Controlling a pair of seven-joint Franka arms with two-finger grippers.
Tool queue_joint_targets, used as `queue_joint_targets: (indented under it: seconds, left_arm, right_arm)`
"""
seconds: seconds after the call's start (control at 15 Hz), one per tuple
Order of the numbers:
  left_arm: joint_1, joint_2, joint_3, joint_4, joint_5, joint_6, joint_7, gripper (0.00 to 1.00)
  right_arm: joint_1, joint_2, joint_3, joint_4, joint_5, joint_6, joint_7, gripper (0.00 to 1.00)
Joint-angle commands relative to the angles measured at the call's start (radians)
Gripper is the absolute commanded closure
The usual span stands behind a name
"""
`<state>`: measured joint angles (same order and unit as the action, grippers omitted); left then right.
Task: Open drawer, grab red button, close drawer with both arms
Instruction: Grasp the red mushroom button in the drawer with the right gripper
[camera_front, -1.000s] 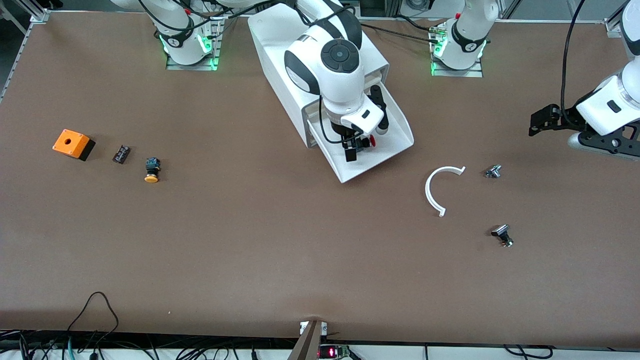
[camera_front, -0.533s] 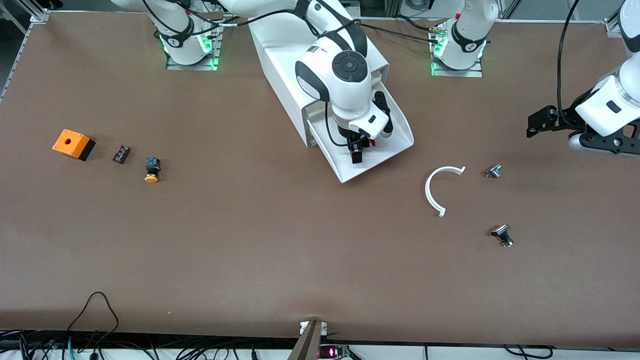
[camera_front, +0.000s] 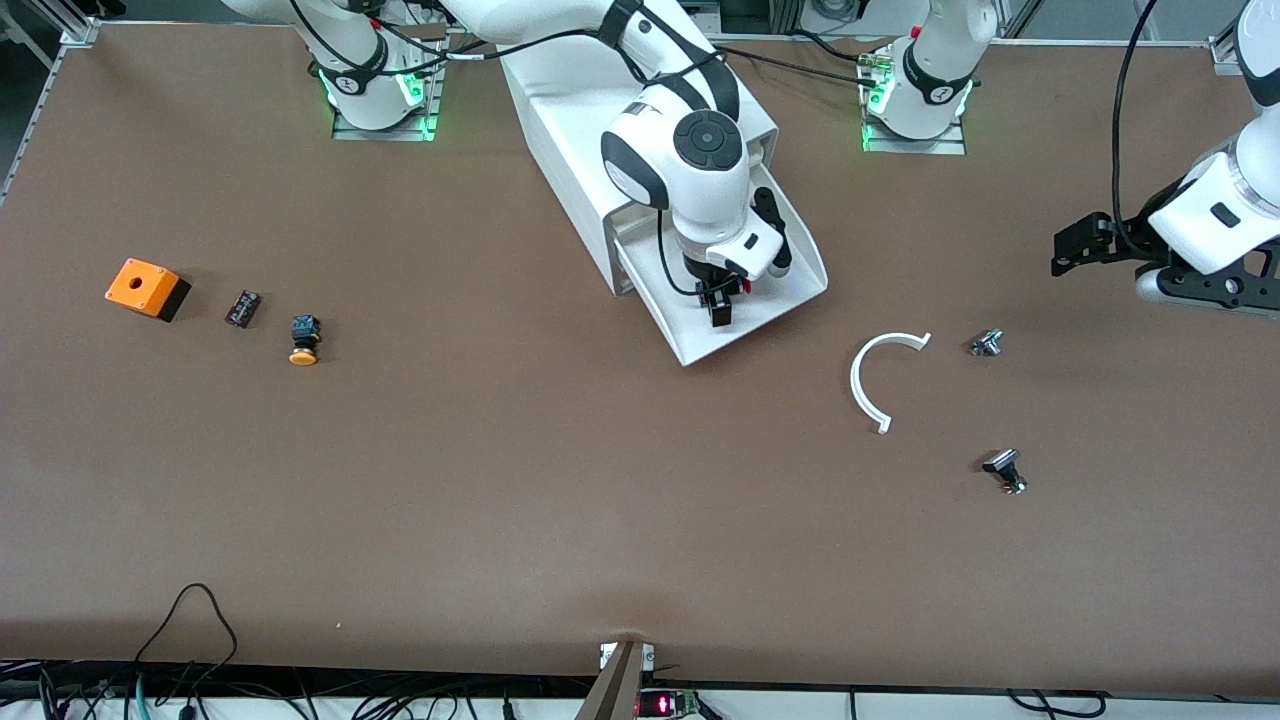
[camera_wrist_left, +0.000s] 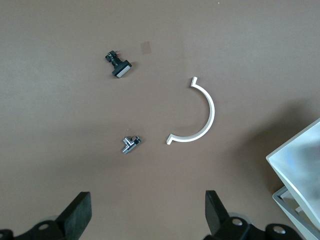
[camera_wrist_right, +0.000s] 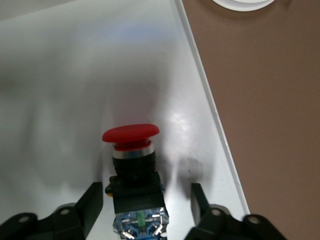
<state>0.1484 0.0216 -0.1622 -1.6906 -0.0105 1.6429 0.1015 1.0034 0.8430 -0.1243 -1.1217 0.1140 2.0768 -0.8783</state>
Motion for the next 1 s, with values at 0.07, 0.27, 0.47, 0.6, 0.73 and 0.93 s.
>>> queue_joint_targets:
  seconds: [0.07,0.27,0.47,0.6,0.73,0.93]
  left_arm:
    - [-0.007,0.015,0.001,0.034,0.027,-0.028,-0.014,0.0]
    - [-0.009,0.018,0.001,0.037,0.027,-0.026,-0.013,0.0]
    - [-0.009,0.018,0.004,0.037,0.026,-0.026,-0.013,0.0]
    - [-0.007,0.032,0.007,0.037,0.026,-0.025,-0.005,0.0]
    - [-0.007,0.034,0.006,0.037,0.024,-0.021,0.0,0.0]
    - [-0.009,0.04,0.007,0.032,0.029,-0.015,-0.002,0.0]
  right_arm:
    - [0.014,0.018,-0.018,0.037,-0.011,0.009,-0.004,0.5]
    - [0.02,-0.001,-0.031,0.037,-0.011,-0.001,-0.008,0.66]
    - [0.021,-0.05,-0.034,0.036,-0.011,-0.023,-0.005,0.75]
    - [0.03,-0.087,-0.063,0.034,-0.004,-0.044,-0.001,0.76]
    - [0.037,-0.142,-0.089,0.008,-0.005,-0.046,0.063,0.76]
    - [-0.027,-0.238,-0.094,-0.088,-0.008,-0.03,0.22,0.76]
